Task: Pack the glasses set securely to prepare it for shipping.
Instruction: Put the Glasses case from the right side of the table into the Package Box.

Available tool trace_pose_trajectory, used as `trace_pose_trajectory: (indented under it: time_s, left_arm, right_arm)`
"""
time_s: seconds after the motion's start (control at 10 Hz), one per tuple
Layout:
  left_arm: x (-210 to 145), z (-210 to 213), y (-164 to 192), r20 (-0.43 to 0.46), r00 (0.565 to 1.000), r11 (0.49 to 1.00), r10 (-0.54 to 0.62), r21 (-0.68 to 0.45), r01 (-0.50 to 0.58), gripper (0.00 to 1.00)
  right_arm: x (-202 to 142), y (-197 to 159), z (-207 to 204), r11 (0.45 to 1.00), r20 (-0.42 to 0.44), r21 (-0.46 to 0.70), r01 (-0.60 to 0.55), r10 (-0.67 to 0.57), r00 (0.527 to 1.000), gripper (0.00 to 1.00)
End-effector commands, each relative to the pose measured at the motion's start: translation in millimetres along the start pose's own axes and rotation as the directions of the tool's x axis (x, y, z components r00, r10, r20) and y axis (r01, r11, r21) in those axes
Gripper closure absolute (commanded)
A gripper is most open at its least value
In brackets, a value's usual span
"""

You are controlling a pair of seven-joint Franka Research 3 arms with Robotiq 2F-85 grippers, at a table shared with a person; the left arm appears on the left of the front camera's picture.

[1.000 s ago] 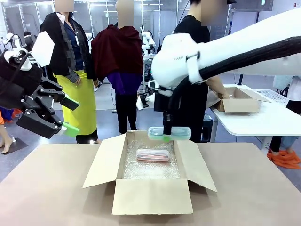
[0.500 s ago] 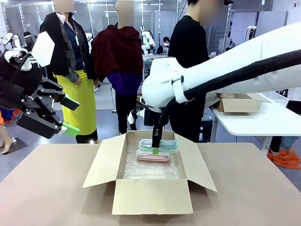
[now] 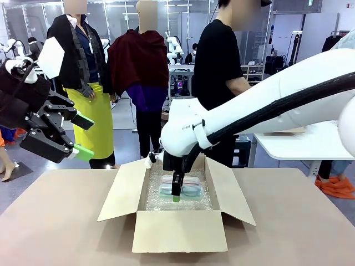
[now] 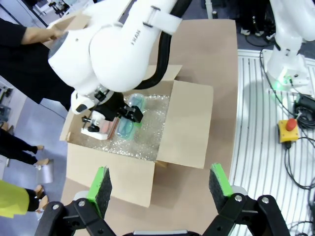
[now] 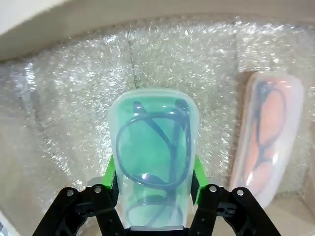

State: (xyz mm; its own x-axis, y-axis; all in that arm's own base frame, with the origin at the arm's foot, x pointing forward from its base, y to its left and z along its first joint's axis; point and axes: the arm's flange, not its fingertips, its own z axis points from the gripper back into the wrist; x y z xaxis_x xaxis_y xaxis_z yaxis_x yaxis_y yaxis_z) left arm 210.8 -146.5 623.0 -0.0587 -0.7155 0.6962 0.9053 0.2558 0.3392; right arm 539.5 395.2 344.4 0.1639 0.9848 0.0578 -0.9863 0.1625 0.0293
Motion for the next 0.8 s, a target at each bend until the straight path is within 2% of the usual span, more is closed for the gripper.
trace_pose_trajectory:
  time_s: [0.0,0.1,0.2,0.3,0.6,0.7]
  left_arm:
    - [-1,2,-1,-0.004,1.0,1.0,-0.004,-0.013,0.004,0.0]
    - [-1,2,-1,-0.004,1.0,1.0,-0.004,-0.013,0.004,0.0]
    - [-1,2,-1,-0.004,1.0,1.0,-0.004,-0.013,0.004,0.0]
    - [-1,2,-1,-0.004,1.0,1.0,-0.004,-0.013,0.004,0.0]
    - [-1,2,-1,-0.004,1.0,1.0,-0.004,-0.013,0.004,0.0]
    - [-1,2,-1,-0.004,1.0,1.0,-0.004,-0.013,0.004,0.0]
  right_arm:
    - [2,4,-7,0.999,-0.021,-0.027,0.03,-0.031,0.999,0.64]
    - [2,5,-8,0.999,-0.027,-0.022,0.03,-0.03,0.999,0.19]
    - [1,7,-7,0.999,-0.028,-0.022,0.027,-0.027,0.999,0.04]
    - [1,7,-3,0.999,-0.026,-0.027,0.027,-0.028,0.999,0.0]
    - [-9,6,5,0.999,-0.032,-0.022,0.031,-0.032,0.999,0.0]
    - [0,-1,-3,1.0,-0.009,-0.008,0.005,-0.005,1.0,0.0]
